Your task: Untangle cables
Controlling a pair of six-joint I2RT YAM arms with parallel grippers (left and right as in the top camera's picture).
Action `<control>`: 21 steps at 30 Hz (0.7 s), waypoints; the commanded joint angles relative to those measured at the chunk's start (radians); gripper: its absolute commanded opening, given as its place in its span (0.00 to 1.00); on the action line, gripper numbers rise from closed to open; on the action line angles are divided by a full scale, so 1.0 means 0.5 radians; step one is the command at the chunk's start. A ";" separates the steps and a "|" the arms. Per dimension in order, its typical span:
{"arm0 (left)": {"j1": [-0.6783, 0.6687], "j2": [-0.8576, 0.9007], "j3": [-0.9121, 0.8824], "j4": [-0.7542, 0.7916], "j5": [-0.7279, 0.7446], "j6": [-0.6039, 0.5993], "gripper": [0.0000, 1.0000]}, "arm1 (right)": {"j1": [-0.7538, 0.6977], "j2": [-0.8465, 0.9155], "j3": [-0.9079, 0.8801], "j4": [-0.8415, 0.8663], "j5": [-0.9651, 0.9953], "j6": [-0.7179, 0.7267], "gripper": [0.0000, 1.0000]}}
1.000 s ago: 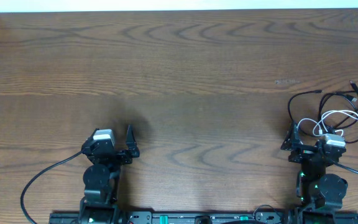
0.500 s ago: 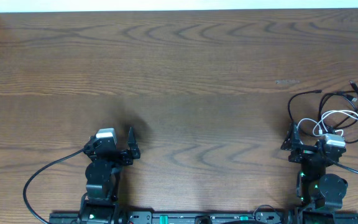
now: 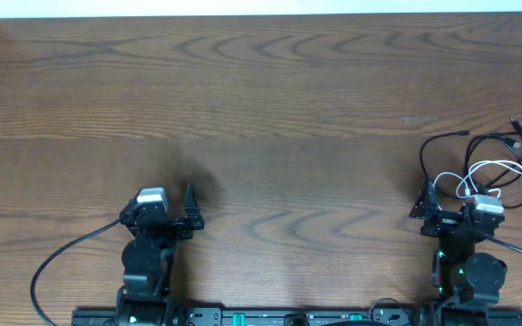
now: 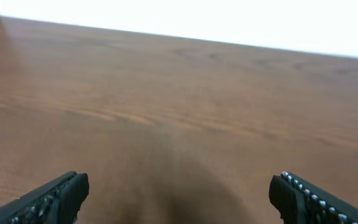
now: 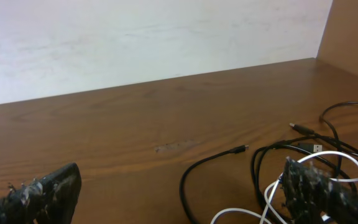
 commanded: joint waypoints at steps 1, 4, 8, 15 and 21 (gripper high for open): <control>0.012 -0.115 -0.033 -0.085 -0.049 0.035 0.98 | -0.008 -0.012 -0.004 -0.003 -0.005 0.029 0.99; 0.012 -0.195 -0.033 -0.085 -0.049 0.035 0.98 | -0.008 -0.012 -0.004 -0.004 -0.005 0.029 0.99; 0.012 -0.267 -0.033 -0.085 -0.049 0.035 0.98 | -0.008 -0.012 -0.004 -0.004 -0.005 0.029 0.99; 0.018 -0.322 -0.033 -0.085 -0.050 0.034 0.98 | -0.008 -0.012 -0.004 -0.004 -0.005 0.029 0.99; 0.018 -0.322 -0.033 -0.085 -0.050 0.034 0.98 | -0.008 -0.012 -0.004 -0.004 -0.005 0.029 0.99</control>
